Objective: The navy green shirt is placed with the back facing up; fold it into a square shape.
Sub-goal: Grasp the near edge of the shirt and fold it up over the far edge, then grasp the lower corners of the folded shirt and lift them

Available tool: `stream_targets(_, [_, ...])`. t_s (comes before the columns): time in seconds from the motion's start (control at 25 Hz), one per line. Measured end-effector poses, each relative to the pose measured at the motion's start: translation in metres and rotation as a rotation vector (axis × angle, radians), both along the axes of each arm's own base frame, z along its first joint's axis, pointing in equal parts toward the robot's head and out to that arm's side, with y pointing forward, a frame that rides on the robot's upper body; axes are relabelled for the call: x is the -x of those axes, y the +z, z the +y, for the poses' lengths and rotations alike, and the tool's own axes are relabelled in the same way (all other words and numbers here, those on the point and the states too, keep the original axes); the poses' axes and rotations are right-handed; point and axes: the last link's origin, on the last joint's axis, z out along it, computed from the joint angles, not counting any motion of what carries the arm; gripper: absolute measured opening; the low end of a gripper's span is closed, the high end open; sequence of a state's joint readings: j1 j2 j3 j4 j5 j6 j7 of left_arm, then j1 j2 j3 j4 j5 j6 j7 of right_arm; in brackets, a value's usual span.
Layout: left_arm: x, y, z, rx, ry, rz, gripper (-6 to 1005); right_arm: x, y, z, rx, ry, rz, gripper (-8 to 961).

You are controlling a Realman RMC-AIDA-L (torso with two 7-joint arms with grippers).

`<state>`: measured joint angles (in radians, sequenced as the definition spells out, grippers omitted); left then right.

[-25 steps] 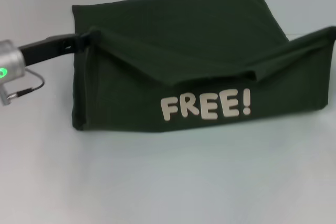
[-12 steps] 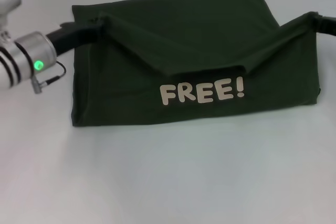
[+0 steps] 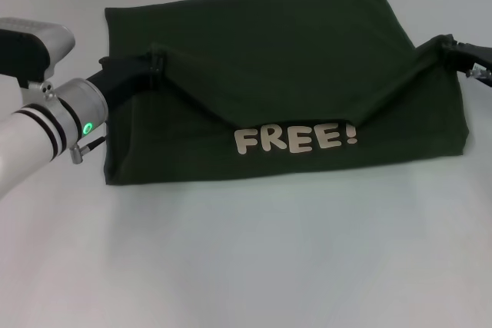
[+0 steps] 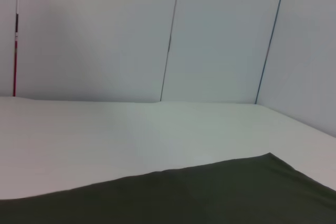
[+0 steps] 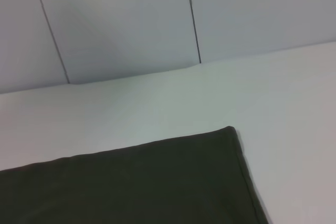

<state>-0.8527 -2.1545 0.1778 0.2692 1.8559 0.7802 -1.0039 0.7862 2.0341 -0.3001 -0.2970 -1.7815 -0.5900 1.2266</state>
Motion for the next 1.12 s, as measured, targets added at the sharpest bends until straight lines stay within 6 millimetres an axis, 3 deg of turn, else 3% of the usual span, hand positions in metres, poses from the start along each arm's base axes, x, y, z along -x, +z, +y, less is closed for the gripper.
stream_targets(0.32, [0.006, 0.000, -0.004, 0.002, 0.027, -0.022, 165, -0.001, -0.006, -0.004, 0.023, 0.006, 0.009, 65])
stream_targets(0.68, [0.019, 0.017, -0.007, -0.020, 0.078, -0.105, 223, 0.002, -0.003, -0.002, 0.027, 0.025, -0.004, 272])
stream_targets(0.96, [0.021, 0.052, -0.036, 0.001, -0.039, -0.329, 475, 0.004, 0.014, -0.011, 0.044, 0.088, 0.089, 572])
stream_targets(1.12, [0.023, 0.055, -0.060, 0.066, -0.121, -0.368, 664, 0.004, 0.022, -0.031, 0.113, 0.148, 0.158, 700])
